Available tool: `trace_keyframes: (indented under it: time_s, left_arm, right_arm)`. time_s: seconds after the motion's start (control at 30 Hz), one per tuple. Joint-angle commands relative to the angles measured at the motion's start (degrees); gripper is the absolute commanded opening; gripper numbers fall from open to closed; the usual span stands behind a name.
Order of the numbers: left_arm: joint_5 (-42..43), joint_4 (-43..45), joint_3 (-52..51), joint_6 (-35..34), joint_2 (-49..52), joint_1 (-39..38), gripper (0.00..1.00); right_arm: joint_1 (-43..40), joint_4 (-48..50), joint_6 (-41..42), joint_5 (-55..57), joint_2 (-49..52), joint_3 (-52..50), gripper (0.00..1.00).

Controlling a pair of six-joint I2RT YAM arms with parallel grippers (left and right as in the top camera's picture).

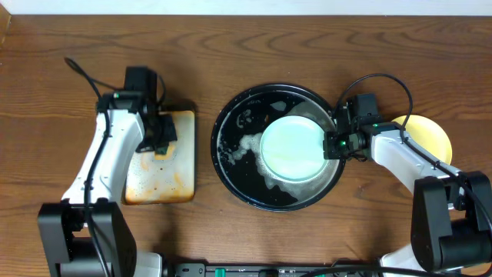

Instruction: Clean dirty plates on tray and stack at the side

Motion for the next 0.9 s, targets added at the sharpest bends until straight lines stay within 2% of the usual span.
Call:
trace_keyframes:
  time_s: [0.0, 0.07, 0.23, 0.27, 0.33, 0.4, 0.5, 0.57, 0.63, 0.73, 0.87]
  left_arm:
    - [-0.28, 4.81, -5.95, 2.73, -0.09, 2.03, 0.08]
    - [-0.28, 6.78, -8.11, 2.73, -0.09, 2.49, 0.08]
    - [-0.31, 10.71, -10.29, 2.75, -0.09, 2.47, 0.17]
    - [-0.31, 11.17, -10.45, 2.75, -0.09, 2.47, 0.22]
    - [-0.31, 11.56, -10.47, 2.75, -0.09, 2.47, 0.27]
    - [-0.31, 11.56, -10.47, 2.75, -0.09, 2.47, 0.39]
    - [-0.31, 11.28, -10.47, 2.73, -0.09, 2.47, 0.50]
    - [-0.31, 10.97, -10.47, 2.73, -0.09, 2.47, 0.65]
    - [-0.28, 10.84, -10.47, 2.73, -0.09, 2.47, 0.73]
    - [-0.31, 10.86, -10.47, 2.73, -0.09, 2.47, 0.78]
    - [-0.31, 10.86, -10.47, 2.73, -0.09, 2.47, 0.80]
  right_arm:
    - [-0.09, -1.05, -0.44, 4.68, 0.81, -0.87, 0.01]
    - [-0.09, -1.11, -0.46, 4.68, 0.70, -0.87, 0.01]
    - [-0.09, -1.11, -0.46, 4.68, -0.46, -0.76, 0.01]
    - [-0.09, -1.11, -0.46, 4.68, -0.92, -0.76, 0.01]
    - [-0.09, -1.33, -0.46, 4.66, -2.21, -0.76, 0.01]
    - [-0.09, -1.81, -0.46, 4.63, -4.13, -0.76, 0.01]
    - [-0.09, -2.58, -1.20, 4.63, -6.93, -0.76, 0.01]
    - [-0.09, -2.80, -2.93, 4.63, -9.05, -0.76, 0.01]
    - [-0.07, -2.82, -3.52, 4.66, -11.37, -0.76, 0.01]
    - [0.04, -2.73, -3.52, 4.66, -14.38, -0.76, 0.01]
    - [0.90, -2.84, -3.93, 4.66, -17.70, -0.76, 0.01]
